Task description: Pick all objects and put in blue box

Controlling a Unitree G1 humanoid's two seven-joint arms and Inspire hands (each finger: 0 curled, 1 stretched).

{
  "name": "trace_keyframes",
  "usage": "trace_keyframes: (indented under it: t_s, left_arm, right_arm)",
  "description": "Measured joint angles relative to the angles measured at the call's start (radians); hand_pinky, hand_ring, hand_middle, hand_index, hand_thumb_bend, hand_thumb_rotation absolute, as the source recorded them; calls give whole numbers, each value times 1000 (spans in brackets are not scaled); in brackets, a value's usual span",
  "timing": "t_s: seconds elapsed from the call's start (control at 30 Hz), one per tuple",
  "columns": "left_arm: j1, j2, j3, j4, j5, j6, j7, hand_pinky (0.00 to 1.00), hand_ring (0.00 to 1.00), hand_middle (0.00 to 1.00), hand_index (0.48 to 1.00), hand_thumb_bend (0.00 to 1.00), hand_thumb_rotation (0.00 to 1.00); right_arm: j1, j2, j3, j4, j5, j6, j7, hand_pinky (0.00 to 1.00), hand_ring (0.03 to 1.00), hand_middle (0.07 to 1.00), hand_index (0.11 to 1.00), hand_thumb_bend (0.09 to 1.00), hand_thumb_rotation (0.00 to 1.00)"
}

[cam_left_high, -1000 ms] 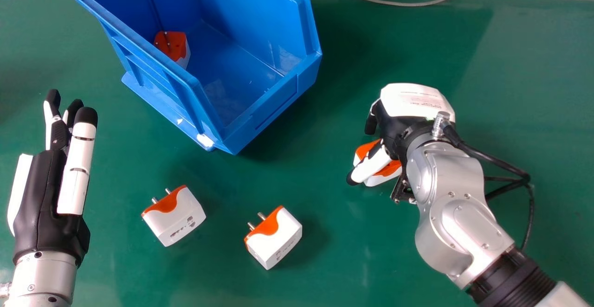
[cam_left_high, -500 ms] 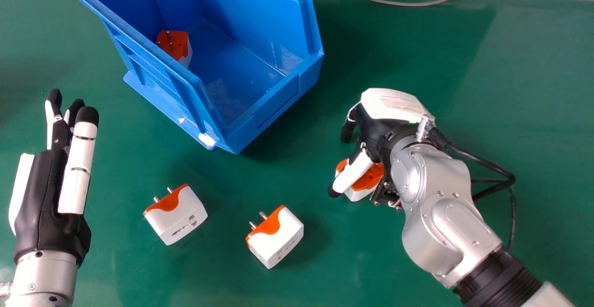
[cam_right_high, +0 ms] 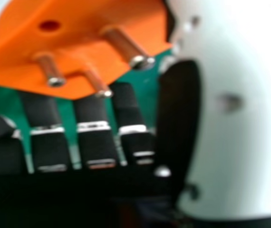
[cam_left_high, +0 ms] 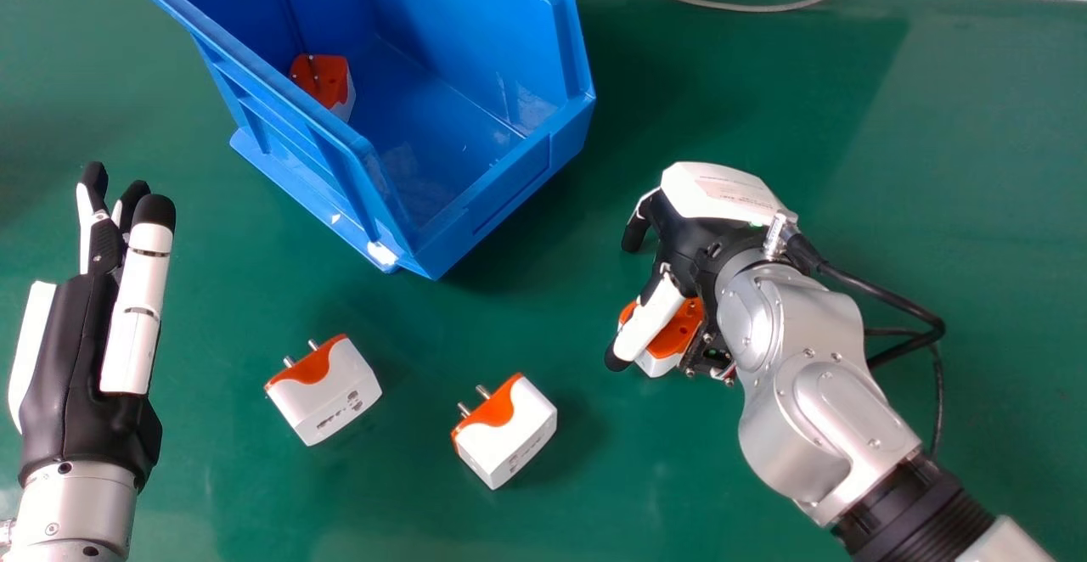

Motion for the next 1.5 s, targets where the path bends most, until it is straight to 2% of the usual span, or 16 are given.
trace_keyframes:
  t_s: [0.9,1.3,1.4,1.47,1.5]
  left_arm:
    - [-6,0,5,6,-4,1,0,1000,1000,1000,1000,497,908]
    - [-14,0,6,11,-3,1,0,1000,1000,1000,1000,490,907]
    - [-16,0,6,23,-2,0,0,1000,1000,1000,1000,491,907]
    - [-17,1,6,29,-2,0,-1,1000,1000,1000,1000,494,907]
    - [-18,1,6,29,-2,1,-1,1000,1000,1000,1000,494,907]
  right_arm:
    - [-15,-45,-9,-13,20,-6,55,40,118,469,757,555,0]
    - [-15,-66,-17,-35,21,-11,76,41,117,469,743,554,0]
    - [-17,-81,-17,-35,21,-39,77,54,127,469,738,554,0]
    - [-25,-97,-17,-34,21,-69,76,94,189,479,718,547,0]
    - [-30,-106,-17,-34,21,-82,76,94,189,479,718,547,0]
